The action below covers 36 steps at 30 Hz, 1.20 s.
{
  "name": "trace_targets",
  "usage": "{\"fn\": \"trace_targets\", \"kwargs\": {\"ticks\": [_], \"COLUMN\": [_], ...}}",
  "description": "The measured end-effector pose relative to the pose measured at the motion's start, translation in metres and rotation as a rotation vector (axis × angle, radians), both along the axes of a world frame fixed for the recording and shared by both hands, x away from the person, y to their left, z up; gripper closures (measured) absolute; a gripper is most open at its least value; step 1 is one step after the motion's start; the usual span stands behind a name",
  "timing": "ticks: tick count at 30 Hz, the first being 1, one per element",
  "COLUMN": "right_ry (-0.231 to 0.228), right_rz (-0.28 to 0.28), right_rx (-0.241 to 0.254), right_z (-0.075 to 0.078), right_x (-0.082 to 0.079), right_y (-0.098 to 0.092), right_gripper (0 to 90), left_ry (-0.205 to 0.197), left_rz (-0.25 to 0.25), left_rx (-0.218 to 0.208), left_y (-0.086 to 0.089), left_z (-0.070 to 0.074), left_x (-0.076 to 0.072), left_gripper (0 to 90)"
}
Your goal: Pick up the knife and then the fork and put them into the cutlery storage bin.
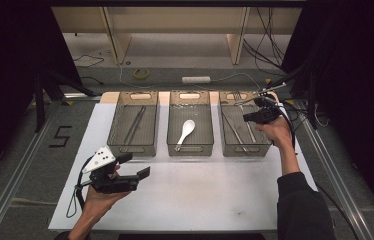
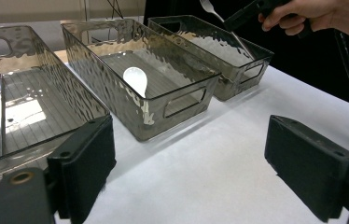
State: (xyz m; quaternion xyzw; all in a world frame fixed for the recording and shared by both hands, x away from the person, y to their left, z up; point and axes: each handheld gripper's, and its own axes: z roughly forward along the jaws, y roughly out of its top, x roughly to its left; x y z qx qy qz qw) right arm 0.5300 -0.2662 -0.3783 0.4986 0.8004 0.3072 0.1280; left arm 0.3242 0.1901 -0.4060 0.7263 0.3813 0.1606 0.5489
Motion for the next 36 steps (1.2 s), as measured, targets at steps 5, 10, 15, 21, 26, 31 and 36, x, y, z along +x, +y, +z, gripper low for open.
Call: {"fn": "trace_targets", "kwargs": {"ticks": [5, 10, 15, 21, 26, 31, 36], "right_ry": [0.013, 0.023, 0.035, 0.047, 0.050, 0.054, 0.058], "right_rz": [-0.002, 0.002, 0.008, 0.017, 0.029, 0.033, 0.039], "right_rx": [-0.014, -0.021, -0.041, -0.052, -0.066, -0.075, -0.113], "right_z": [-0.010, -0.016, -0.022, -0.028, -0.031, -0.032, -0.036], "right_x": [-0.001, -0.002, -0.002, -0.002, -0.002, -0.002, -0.002], "right_y": [-0.001, -0.001, 0.002, 0.005, 0.008, 0.010, 0.014], "right_gripper": [85.8, 85.8, 85.7, 85.7, 85.6, 85.5, 85.4], "left_ry": [0.000, 0.000, 0.000, 0.000, 0.000, -0.001, -0.002], "left_rz": [0.001, 0.001, 0.001, 0.000, 0.000, 0.000, 0.000], "left_rx": [0.002, 0.002, 0.002, 0.002, 0.003, 0.004, 0.003], "left_y": [0.000, 0.000, 0.000, 0.000, 0.000, 0.000, 0.000], "left_z": [0.000, 0.000, 0.000, 0.000, 0.000, 0.000, 0.000], "left_x": [0.000, 0.000, 0.000, 0.000, 0.000, 0.000, 0.000], "left_gripper": [15.7, 15.7, 15.7, 15.7, 15.7, 15.7, 15.7]}}
